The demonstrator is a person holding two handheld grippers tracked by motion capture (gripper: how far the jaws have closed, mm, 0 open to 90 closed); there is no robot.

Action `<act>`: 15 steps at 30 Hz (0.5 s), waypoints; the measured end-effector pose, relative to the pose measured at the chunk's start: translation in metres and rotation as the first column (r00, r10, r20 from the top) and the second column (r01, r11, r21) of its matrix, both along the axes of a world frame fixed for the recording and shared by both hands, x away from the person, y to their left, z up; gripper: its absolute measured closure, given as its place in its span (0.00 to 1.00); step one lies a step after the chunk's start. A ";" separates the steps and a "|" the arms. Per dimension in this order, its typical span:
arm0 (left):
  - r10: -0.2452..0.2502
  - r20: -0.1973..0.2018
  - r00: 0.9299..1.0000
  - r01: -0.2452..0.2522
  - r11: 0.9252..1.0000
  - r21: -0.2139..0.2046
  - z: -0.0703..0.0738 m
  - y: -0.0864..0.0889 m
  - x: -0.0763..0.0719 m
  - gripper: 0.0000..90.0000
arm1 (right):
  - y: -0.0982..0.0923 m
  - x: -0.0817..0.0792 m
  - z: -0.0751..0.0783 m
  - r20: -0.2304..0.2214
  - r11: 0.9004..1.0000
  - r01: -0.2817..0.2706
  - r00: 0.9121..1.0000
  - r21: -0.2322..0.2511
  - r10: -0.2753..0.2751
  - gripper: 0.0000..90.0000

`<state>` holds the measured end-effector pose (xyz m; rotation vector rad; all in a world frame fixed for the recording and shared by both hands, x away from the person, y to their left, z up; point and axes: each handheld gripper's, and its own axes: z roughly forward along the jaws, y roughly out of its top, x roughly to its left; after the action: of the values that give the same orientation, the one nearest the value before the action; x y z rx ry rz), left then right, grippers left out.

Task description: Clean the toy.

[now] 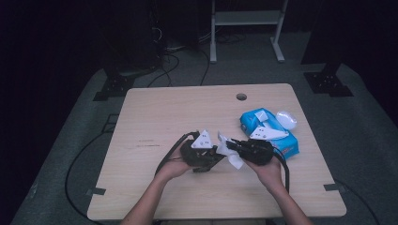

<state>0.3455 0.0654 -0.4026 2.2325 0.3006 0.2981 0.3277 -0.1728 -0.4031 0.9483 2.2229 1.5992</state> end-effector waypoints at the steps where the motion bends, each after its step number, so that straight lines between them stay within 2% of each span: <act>1: -0.001 -0.002 1.000 0.001 1.000 0.000 0.000 0.001 0.000 0.71 | -0.002 0.002 -0.006 -0.020 1.000 0.008 1.000 -0.018 -0.009 0.92; 4: 0.003 -0.003 1.000 -0.003 1.000 -0.006 0.000 0.002 0.001 0.71 | -0.004 0.005 -0.016 -0.060 1.000 0.019 0.998 -0.018 -0.020 0.92; 6: 0.005 -0.006 1.000 -0.005 1.000 -0.009 0.000 0.001 0.002 0.71 | -0.004 0.004 -0.013 -0.050 1.000 0.021 0.999 -0.008 -0.022 0.92; 8: 0.003 -0.006 1.000 -0.003 1.000 -0.005 0.000 0.000 0.003 0.71 | -0.004 0.003 -0.006 -0.032 1.000 0.007 0.999 0.022 -0.007 0.92; 9: 0.003 -0.005 1.000 -0.003 1.000 -0.005 0.000 0.000 0.003 0.71 | -0.003 0.002 -0.003 -0.018 1.000 0.006 1.000 0.022 -0.005 0.92; 12: 0.007 -0.020 1.000 -0.008 1.000 -0.023 0.001 0.000 0.004 0.71 | -0.004 0.002 -0.006 -0.029 1.000 0.006 1.000 0.014 -0.006 0.92; 14: 0.010 -0.024 1.000 -0.010 1.000 -0.027 0.000 0.001 0.004 0.71 | -0.006 0.004 -0.013 -0.051 1.000 0.016 0.999 0.008 -0.015 0.92; 15: 0.008 -0.025 1.000 -0.008 1.000 -0.025 0.000 0.001 0.005 0.71 | -0.007 0.005 -0.016 -0.068 1.000 0.021 0.997 -0.014 -0.022 0.92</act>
<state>0.3508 0.0662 -0.4023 2.2125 0.3253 0.2693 0.3328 -0.1796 -0.4190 1.0342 2.2572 1.5632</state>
